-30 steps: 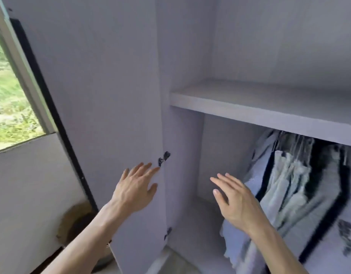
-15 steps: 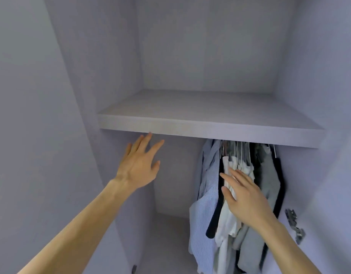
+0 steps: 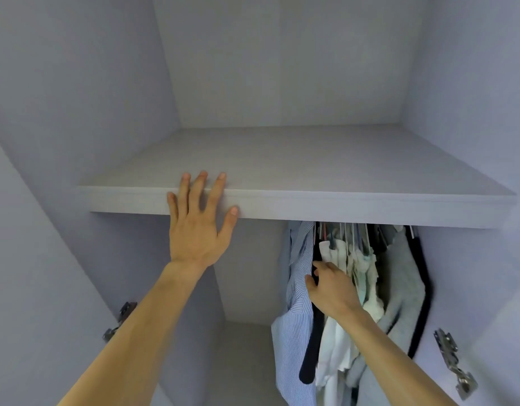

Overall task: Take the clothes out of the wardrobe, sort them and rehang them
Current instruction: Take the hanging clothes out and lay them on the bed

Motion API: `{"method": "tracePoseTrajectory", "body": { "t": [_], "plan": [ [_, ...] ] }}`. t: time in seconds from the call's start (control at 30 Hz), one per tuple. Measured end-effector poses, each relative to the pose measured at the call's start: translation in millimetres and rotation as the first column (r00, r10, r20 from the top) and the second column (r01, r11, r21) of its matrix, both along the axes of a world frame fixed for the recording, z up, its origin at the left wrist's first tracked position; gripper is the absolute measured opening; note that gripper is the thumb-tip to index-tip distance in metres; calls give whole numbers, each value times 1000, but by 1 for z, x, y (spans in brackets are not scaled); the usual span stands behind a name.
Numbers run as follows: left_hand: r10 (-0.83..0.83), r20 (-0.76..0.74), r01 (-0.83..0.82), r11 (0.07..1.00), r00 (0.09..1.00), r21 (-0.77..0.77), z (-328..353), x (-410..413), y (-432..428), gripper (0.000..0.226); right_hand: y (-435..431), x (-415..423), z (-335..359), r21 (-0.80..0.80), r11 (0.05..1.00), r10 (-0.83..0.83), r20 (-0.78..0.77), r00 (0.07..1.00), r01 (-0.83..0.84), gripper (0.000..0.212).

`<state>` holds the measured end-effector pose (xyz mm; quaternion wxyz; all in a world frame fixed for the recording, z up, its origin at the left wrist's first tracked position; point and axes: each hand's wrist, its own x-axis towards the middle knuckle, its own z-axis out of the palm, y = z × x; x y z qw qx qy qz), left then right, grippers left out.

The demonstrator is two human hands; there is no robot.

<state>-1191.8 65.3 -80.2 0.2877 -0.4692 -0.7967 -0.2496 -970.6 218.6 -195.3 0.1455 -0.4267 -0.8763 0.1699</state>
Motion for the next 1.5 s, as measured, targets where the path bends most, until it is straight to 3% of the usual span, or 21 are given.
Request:
{"method": "tracePoseTrajectory", "body": {
  "t": [0.2,0.3,0.43,0.6,0.83,0.9,1.07,1.13,1.4,1.5],
  "plan": [
    [1,-2,-1,999,1000,38,-2,-1,2,63,-8,-31,4,207,974,-126,185,975,86,29],
    [6,4,-6,999,1000,35,-1,0,2,63,-8,-38,4,193,972,-168,192,967,130,27],
    [8,6,-8,999,1000,40,0,2,1,63,-7,-39,2,199,969,-179,170,969,144,49],
    [13,5,-13,999,1000,38,0,2,1,63,-9,-34,-5,231,962,-190,177,966,147,41],
    [11,1,-11,999,1000,48,-1,1,2,63,-5,-25,6,171,974,-191,251,949,151,52],
    [13,-2,-13,999,1000,44,-1,1,1,63,-9,-25,3,73,985,-166,177,970,156,53],
    [20,-8,-20,999,1000,40,-1,-1,1,63,-11,-29,-6,-189,963,-218,-133,967,191,23],
    [22,-15,-21,999,1000,39,-1,-2,2,63,-8,-30,-7,-250,960,-179,-184,967,130,33],
    [34,-26,-34,999,999,-6,-2,-5,2,64,-13,-38,5,-144,989,-24,-393,919,-36,35],
    [32,-21,-33,999,999,-19,0,-4,0,64,-27,-39,-2,-146,986,13,-399,917,-78,36]
  ]
}}
